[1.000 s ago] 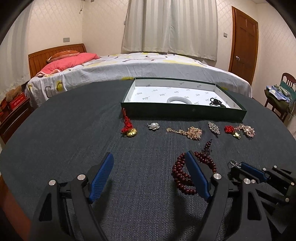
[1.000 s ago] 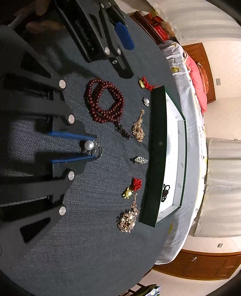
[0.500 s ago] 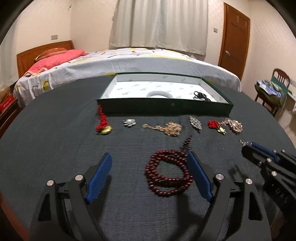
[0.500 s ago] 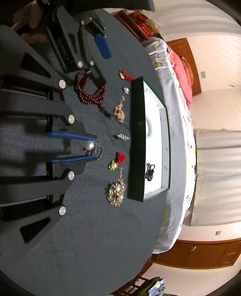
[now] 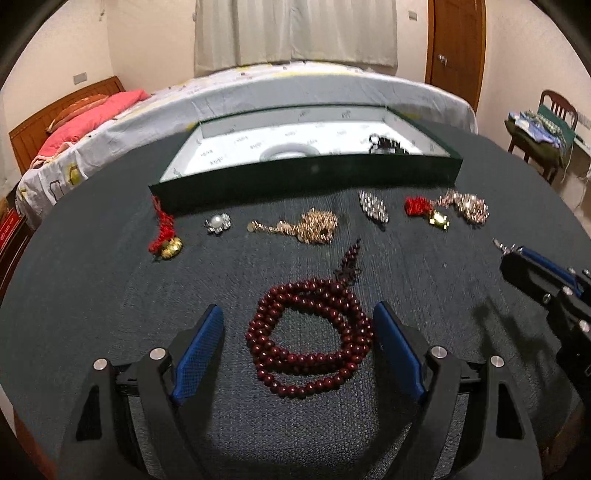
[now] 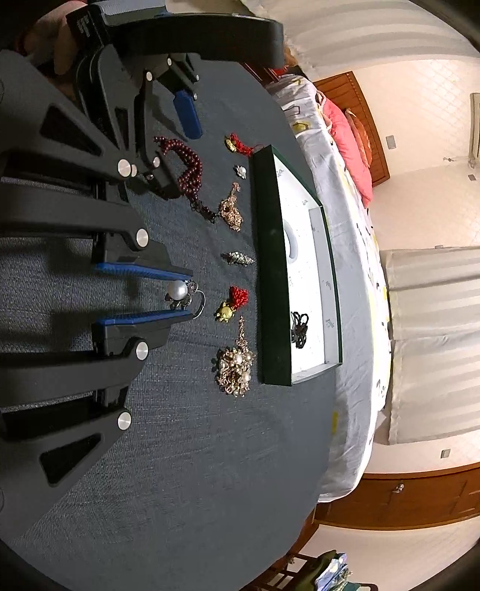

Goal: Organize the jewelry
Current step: 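Grasp the dark red bead bracelet with the left tool and lift it, then carry the bead bracelet with the left tool into the box while the right tool releases the ring there, then withdraw both open tools from the box toward the remaining jewelry, then grasp the silver rhinestone brooch with the right tool while the left tool grasps the red tassel, then lift and carry the brooch and red tassel over the box with both tools, then open the left tool to drop the tassel while the right tool releases the brooch in the box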

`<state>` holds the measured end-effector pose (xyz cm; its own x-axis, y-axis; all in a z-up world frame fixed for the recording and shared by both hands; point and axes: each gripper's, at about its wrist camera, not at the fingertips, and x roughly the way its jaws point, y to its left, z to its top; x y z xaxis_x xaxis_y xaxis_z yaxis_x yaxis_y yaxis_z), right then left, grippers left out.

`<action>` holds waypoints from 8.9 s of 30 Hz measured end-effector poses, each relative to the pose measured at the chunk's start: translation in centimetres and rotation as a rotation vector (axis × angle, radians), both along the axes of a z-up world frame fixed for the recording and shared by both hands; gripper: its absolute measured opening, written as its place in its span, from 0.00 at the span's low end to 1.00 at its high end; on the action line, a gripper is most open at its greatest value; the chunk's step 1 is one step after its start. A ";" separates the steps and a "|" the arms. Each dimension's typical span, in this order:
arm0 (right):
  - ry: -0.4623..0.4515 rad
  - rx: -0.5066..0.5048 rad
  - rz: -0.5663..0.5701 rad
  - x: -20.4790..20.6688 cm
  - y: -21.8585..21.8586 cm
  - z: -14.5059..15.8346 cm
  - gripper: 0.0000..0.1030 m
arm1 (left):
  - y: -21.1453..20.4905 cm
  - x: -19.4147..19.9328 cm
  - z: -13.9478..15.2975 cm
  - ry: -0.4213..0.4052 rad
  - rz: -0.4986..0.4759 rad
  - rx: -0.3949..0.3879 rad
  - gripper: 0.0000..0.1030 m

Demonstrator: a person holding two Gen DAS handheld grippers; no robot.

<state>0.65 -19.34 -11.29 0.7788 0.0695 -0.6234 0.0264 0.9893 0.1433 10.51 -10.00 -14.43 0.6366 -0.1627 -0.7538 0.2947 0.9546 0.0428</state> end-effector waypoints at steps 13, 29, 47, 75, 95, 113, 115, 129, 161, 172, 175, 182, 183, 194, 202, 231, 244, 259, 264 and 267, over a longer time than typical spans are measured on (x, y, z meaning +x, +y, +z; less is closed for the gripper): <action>0.009 0.006 -0.003 0.2 -0.1 -0.3 0.16 | 0.7 -0.9 0.1 -0.029 -0.063 -0.055 0.24; -0.014 -0.010 0.016 0.1 0.8 0.1 0.16 | 2.4 -1.7 2.7 -0.134 -0.065 -0.179 0.11; -0.149 -0.016 0.056 4.7 1.3 5.6 0.16 | 3.5 3.2 7.6 -0.279 -0.028 -0.221 0.11; 0.121 -0.045 0.077 21.5 1.2 -0.6 0.16 | 4.0 17.5 1.6 0.030 0.046 -0.182 0.12; 0.115 -0.046 0.078 21.3 1.1 -0.1 0.36 | 3.8 17.7 1.5 0.031 0.041 -0.179 0.52; -0.024 -0.028 0.045 13.4 0.6 2.9 0.36 | 5.2 9.7 5.8 -0.205 0.077 -0.196 0.65; -0.027 -0.031 0.043 12.2 0.8 2.9 0.36 | 5.5 8.7 5.9 -0.213 0.085 -0.197 0.65; 0.021 -0.033 0.040 8.8 0.7 1.0 0.35 | 7.7 5.3 3.8 -0.144 0.151 -0.173 0.65; 0.207 -0.053 0.143 12.9 3.9 -1.7 0.12 | 9.2 7.9 1.6 -0.012 0.182 -0.134 0.65; 0.189 -0.045 0.131 12.5 3.2 -1.3 0.12 | 9.9 9.8 1.3 0.014 0.196 -0.127 0.55; 0.185 -0.041 0.126 12.6 2.9 -1.3 0.12 | 9.7 10.0 0.8 0.038 0.183 -0.123 0.50; 0.187 -0.033 0.130 12.6 2.7 -1.2 0.12 | 9.6 10.3 0.6 0.046 0.165 -0.112 0.27; 0.187 -0.033 0.131 12.6 2.7 -1.2 0.12 | 9.6 10.3 0.6 0.046 0.165 -0.110 0.25; 0.175 -0.024 0.124 12.4 2.6 -1.0 0.12 | 9.9 10.0 0.8 0.037 0.159 -0.141 0.10; 0.134 -0.017 0.117 11.6 2.2 -0.5 0.12 | 9.6 9.0 1.9 -0.002 0.150 -0.155 0.10; -0.118 -0.033 0.073 16.9 0.1 7.1 0.12 | 4.9 14.0 10.0 -0.251 0.005 -0.221 0.10; -0.036 -0.041 0.089 24.4 1.6 3.1 0.13 | 4.6 22.1 4.7 -0.099 0.037 -0.187 0.10; 0.160 -0.061 0.098 28.2 2.8 -0.9 0.13 | 5.2 24.5 2.1 0.017 0.047 -0.184 0.11; 0.157 -0.061 0.090 28.1 3.0 -0.7 0.36 | 5.0 24.5 1.9 0.027 0.037 -0.183 0.12; 0.145 -0.059 0.088 28.0 2.9 -0.5 0.40 | 5.0 24.5 1.9 0.037 0.037 -0.180 0.16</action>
